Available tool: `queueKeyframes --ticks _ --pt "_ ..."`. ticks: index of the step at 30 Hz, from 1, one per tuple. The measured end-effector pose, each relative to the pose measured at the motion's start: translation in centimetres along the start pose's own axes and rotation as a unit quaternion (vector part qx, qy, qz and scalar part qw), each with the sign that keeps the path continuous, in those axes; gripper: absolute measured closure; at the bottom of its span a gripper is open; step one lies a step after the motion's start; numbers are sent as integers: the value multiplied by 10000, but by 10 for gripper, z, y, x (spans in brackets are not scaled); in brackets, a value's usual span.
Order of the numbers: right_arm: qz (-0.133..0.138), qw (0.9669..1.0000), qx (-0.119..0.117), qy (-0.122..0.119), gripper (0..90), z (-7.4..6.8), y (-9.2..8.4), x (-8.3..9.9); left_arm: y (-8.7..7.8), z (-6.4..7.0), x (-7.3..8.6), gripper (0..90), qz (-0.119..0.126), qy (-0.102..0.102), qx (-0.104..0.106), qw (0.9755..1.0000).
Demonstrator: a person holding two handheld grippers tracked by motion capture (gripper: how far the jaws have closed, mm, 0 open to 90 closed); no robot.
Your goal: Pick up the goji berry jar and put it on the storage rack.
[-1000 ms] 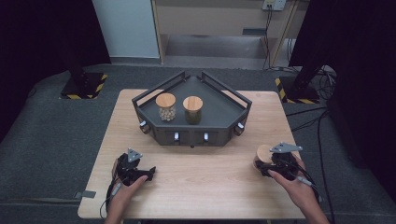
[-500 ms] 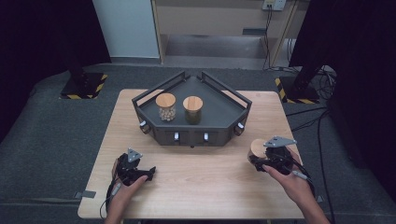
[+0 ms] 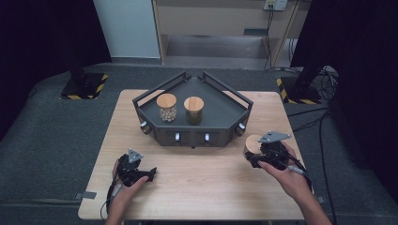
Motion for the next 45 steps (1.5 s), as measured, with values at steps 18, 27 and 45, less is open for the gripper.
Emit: queueKeyframes --ticks 18,27,45 --pt "53 9998 25 -206 261 -2 3 -47 0 0 0 1 -1 0 1 10000" --pt "52 9997 7 -257 261 -3 -2 -67 0 0 0 1 -1 1 0 10000" --pt "97 9997 -8 -230 261 1 -9 -96 0 0 0 1 0 -1 0 10000"
Point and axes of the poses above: each handheld gripper's, and its own axes: y roughly forward along the jaws, x roughly out of its underside, z roughly to its right, the point moved 9 cm from there along y, roughly forward along the jaws
